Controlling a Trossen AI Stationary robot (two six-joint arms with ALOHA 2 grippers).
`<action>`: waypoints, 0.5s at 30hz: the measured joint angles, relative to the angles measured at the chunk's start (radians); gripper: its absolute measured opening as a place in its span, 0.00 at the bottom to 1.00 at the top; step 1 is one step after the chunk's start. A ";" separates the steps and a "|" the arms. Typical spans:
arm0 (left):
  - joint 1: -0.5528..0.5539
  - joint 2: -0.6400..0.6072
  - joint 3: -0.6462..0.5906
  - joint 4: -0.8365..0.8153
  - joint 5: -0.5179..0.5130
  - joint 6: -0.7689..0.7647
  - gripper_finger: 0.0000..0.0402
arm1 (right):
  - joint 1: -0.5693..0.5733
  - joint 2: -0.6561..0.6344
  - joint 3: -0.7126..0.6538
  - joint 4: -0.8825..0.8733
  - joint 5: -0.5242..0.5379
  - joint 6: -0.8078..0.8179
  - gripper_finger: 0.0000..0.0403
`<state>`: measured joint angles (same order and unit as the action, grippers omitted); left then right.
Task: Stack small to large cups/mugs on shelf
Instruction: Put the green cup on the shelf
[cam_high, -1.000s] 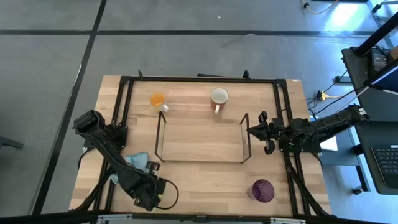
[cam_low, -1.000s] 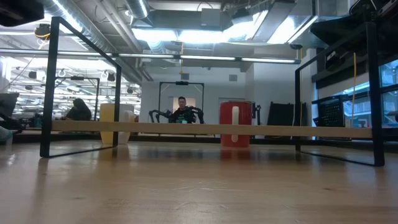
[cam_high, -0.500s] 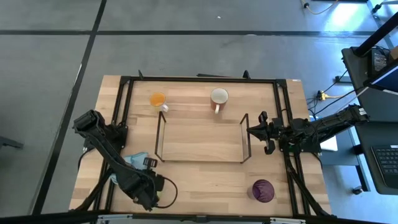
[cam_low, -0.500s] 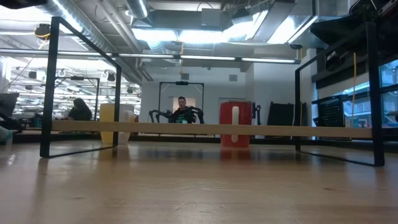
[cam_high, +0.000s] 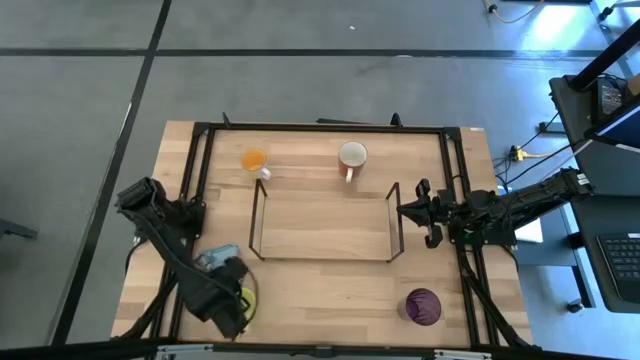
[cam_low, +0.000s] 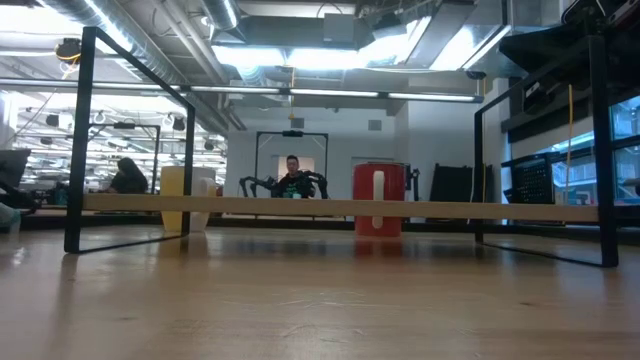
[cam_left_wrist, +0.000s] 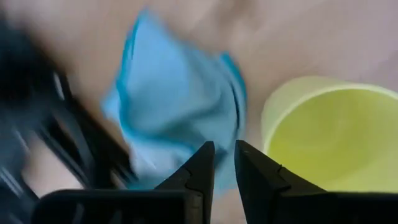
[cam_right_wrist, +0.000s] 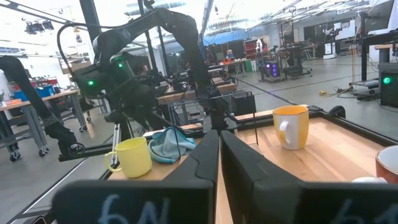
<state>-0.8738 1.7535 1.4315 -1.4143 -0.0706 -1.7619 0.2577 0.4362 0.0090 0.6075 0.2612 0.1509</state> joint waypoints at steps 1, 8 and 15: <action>-0.013 0.000 0.000 0.018 0.017 -0.115 0.14 | 0.000 0.000 0.000 0.000 0.000 0.000 0.05; -0.060 0.000 0.000 0.173 0.160 -0.536 0.15 | 0.000 0.000 0.000 0.000 0.000 0.001 0.05; -0.056 0.000 0.000 0.223 0.070 -0.578 0.14 | 0.000 0.000 0.000 0.000 0.000 0.000 0.05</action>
<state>-0.9302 1.7538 1.4315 -1.1911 -0.0002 -2.3402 0.2575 0.4358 0.0090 0.6073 0.2615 0.1509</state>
